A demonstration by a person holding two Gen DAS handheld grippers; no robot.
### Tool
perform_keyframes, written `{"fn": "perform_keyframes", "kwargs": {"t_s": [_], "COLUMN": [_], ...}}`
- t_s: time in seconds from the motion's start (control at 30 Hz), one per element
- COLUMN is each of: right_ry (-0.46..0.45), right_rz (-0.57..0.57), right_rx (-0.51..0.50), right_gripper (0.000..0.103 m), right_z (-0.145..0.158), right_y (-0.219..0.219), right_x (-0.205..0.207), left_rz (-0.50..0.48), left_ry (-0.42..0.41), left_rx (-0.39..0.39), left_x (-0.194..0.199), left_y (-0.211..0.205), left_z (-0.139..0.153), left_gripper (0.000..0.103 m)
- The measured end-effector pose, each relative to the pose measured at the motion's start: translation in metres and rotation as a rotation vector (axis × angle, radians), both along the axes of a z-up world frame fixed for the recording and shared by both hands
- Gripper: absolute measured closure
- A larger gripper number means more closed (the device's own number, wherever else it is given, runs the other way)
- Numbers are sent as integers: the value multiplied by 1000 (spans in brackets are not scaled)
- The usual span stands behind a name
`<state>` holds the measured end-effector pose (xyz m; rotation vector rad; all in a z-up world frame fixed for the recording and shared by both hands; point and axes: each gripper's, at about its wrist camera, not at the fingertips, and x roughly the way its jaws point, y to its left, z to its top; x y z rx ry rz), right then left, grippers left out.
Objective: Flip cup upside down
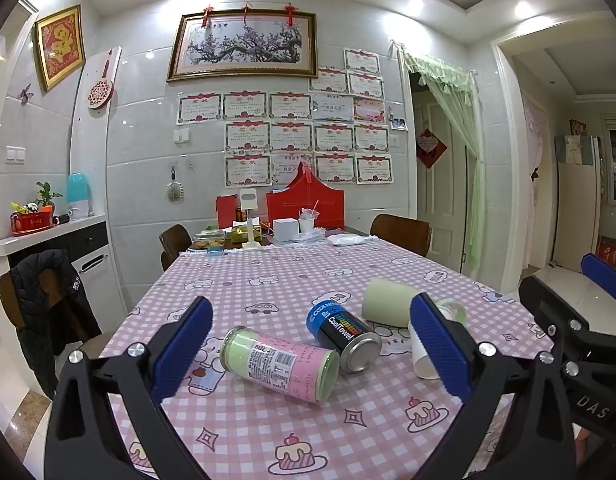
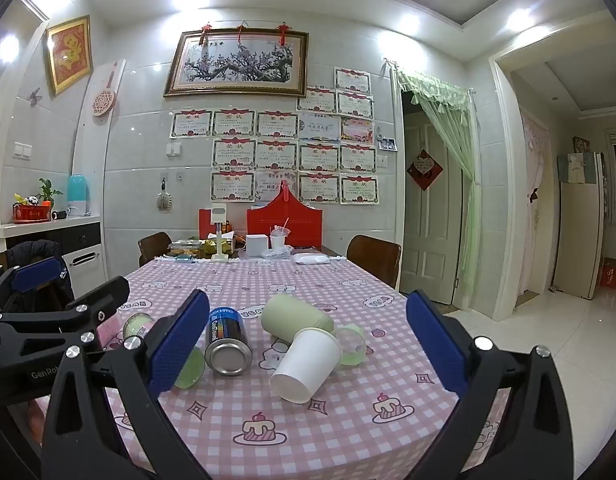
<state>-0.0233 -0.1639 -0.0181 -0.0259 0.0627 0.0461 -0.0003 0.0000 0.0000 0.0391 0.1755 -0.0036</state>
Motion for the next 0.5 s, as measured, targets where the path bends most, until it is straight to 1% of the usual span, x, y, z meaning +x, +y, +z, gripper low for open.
{"fn": "perform_keyframes", "kwargs": {"t_s": [0.5], "right_ry": [-1], "right_rz": [0], "right_rx": [2], "right_gripper": [8], "right_z": [1], "right_y": [-1], "right_x": [0], "left_rz": [1], "left_ry": [1], "left_rx": [1], "left_x": [0], "left_y": [0], "left_z": [0], "left_gripper": [5]}}
